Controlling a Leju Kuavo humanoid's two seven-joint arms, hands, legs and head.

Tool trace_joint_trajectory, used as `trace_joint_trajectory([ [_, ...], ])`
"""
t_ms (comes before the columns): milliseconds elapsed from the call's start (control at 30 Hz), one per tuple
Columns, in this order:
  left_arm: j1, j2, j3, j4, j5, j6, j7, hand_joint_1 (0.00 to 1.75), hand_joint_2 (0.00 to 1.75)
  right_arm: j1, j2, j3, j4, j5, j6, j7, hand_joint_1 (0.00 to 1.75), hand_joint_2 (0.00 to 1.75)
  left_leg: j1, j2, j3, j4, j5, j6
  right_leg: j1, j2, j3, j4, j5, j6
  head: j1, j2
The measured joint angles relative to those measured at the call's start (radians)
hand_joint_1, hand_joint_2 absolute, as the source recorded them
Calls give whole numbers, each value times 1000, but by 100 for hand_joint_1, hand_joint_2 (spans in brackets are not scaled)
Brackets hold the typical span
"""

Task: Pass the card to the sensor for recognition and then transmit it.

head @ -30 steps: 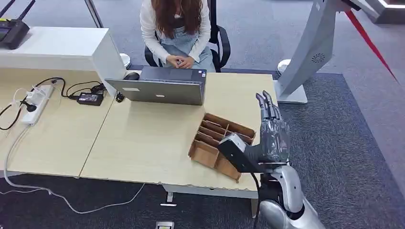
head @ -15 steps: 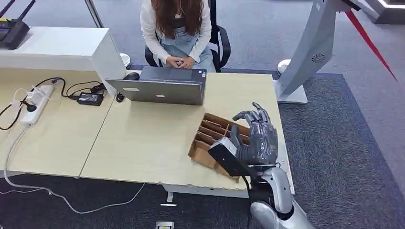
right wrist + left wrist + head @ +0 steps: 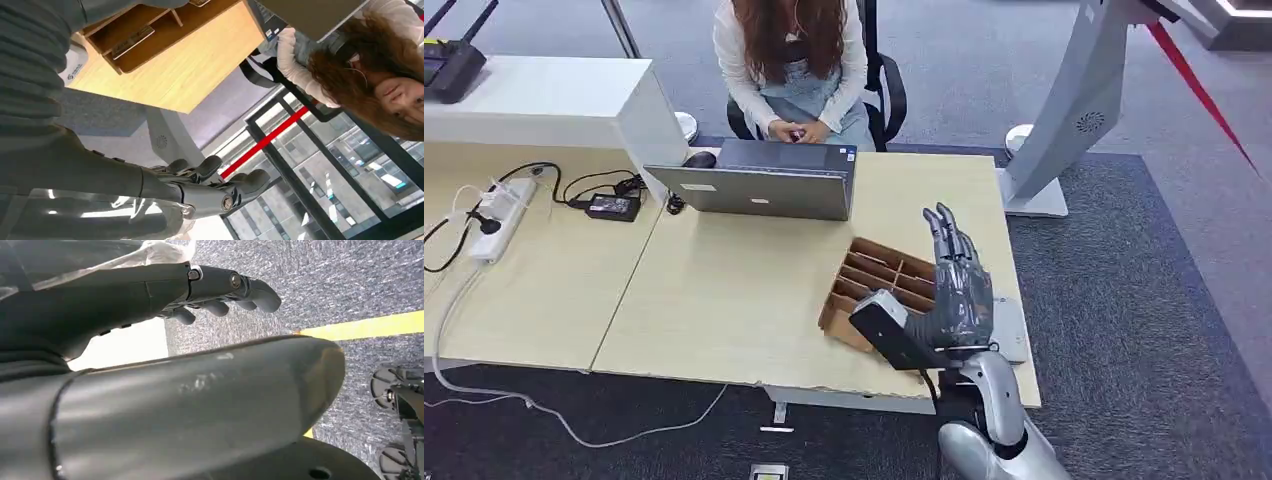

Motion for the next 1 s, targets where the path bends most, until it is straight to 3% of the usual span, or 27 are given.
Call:
trace_joint_trajectory([
  [700,0,0,0,0,2,-6,0,0,0,-19,33,13,65,-24,-5,-15,3,175,0,0,0,0,0,0,0,0,0,0,0,0,0,0],
  [800,-1,0,0,0,-10,-16,-4,0,0,-59,47,21,156,-13,-23,25,9,175,0,0,0,0,0,0,0,0,0,0,0,0,0,0],
  [1000,-1,0,0,0,-11,-18,-5,0,0,-74,48,22,203,0,-24,47,9,175,0,0,0,0,0,0,0,0,0,0,0,0,0,0],
])
